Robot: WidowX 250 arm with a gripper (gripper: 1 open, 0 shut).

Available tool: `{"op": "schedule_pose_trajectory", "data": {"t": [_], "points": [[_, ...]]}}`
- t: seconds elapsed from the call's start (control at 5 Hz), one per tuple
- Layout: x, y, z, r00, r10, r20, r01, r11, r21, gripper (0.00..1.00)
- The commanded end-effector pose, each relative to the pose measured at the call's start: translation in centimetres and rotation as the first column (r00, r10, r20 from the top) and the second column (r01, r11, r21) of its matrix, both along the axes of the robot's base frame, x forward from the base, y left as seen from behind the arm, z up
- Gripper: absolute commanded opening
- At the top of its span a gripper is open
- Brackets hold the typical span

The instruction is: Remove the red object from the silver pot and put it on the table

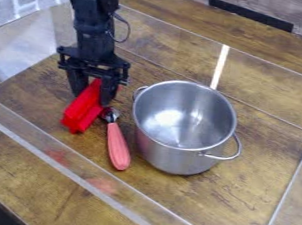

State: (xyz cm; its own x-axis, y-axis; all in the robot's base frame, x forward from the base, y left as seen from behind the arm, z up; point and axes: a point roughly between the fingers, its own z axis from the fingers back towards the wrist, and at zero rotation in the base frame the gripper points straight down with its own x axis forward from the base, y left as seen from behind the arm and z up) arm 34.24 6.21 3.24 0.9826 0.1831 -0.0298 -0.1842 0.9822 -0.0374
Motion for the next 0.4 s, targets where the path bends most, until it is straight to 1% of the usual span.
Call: {"op": "schedule_pose_trajectory", "data": {"t": [0.0, 0.2], "points": [[1.53, 1.37, 2.03, 0.999, 0.009, 0.052, -0.009, 1.0, 0.005, 0.0], [1.8, 1.54, 1.75, 0.999, 0.009, 0.039, -0.009, 1.0, -0.001, 0.0]]}}
